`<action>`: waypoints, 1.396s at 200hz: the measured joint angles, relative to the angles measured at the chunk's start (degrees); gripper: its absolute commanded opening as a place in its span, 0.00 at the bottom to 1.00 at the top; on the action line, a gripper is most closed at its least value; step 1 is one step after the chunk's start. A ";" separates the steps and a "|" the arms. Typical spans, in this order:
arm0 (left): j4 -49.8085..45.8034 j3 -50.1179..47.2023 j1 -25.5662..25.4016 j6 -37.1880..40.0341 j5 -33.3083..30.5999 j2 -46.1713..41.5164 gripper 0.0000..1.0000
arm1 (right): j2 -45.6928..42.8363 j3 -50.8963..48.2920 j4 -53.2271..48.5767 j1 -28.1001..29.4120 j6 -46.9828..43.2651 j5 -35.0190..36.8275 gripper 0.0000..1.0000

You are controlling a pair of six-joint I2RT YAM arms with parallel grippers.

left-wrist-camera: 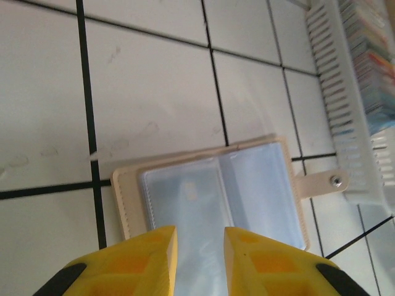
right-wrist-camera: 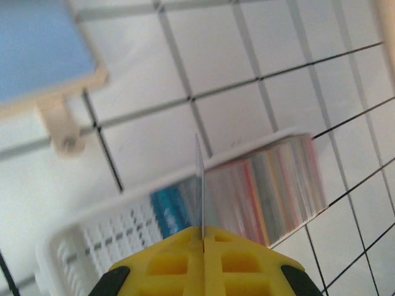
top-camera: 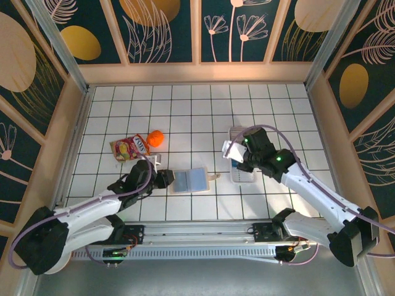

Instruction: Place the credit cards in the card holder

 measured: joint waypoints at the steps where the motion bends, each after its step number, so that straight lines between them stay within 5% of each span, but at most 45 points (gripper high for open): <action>1: -0.02 -0.02 0.00 0.00 -0.07 -0.15 0.26 | 0.04 0.31 0.22 0.04 1.07 -0.04 0.00; 57: -2.34 -1.01 0.00 -3.37 -2.75 -6.82 0.17 | 4.83 8.98 3.10 -1.29 40.09 -3.72 0.00; 125: -2.45 -5.20 0.00 -8.85 -0.85 -9.55 0.16 | 5.42 -3.74 17.51 -2.69 75.87 -22.43 0.00; 179: -2.51 -5.44 0.00 -10.36 0.50 -7.72 0.15 | 10.78 -10.03 30.47 8.22 86.47 -23.61 0.00; 279: -2.21 -4.79 0.00 -10.32 2.32 -0.70 0.05 | 23.37 -12.41 38.69 11.28 92.15 -21.79 0.00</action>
